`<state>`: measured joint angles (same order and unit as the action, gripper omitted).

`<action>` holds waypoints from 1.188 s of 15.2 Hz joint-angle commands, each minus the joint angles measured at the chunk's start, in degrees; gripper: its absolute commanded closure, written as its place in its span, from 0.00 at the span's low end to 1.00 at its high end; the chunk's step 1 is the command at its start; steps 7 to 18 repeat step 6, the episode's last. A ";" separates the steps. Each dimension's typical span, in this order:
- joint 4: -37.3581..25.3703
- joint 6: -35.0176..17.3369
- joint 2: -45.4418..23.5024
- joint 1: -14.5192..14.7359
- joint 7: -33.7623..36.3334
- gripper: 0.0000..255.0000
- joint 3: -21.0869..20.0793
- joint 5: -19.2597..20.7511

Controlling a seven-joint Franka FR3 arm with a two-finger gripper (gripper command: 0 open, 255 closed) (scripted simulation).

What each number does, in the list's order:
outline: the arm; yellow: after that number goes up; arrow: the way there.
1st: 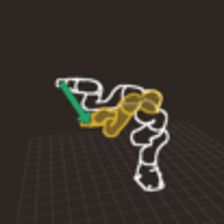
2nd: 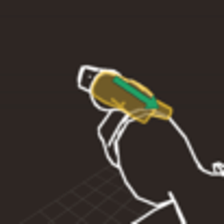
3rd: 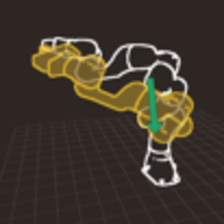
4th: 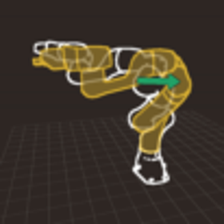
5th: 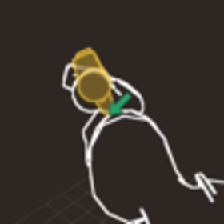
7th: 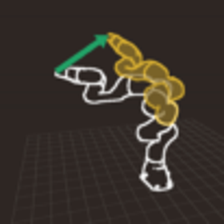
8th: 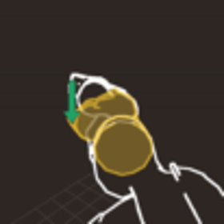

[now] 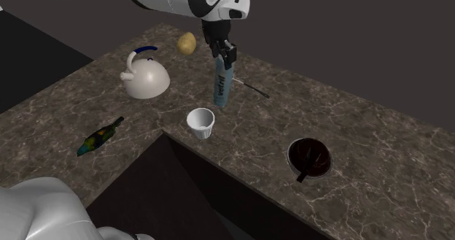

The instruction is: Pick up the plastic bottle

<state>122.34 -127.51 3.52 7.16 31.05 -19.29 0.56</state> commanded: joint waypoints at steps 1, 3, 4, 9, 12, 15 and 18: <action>-1.11 1.58 0.51 0.01 -0.14 1.00 0.02 -0.22; -2.16 3.10 1.00 0.00 -0.32 1.00 0.08 -0.43; -2.70 3.86 1.23 0.00 -0.40 1.00 0.11 -0.53; -2.78 3.98 1.26 0.00 -0.42 1.00 0.11 -0.54; -2.78 3.98 1.26 0.00 -0.42 1.00 0.11 -0.54; -2.78 3.98 1.26 0.00 -0.42 1.00 0.11 -0.54; -2.78 3.98 1.26 0.00 -0.42 1.00 0.11 -0.54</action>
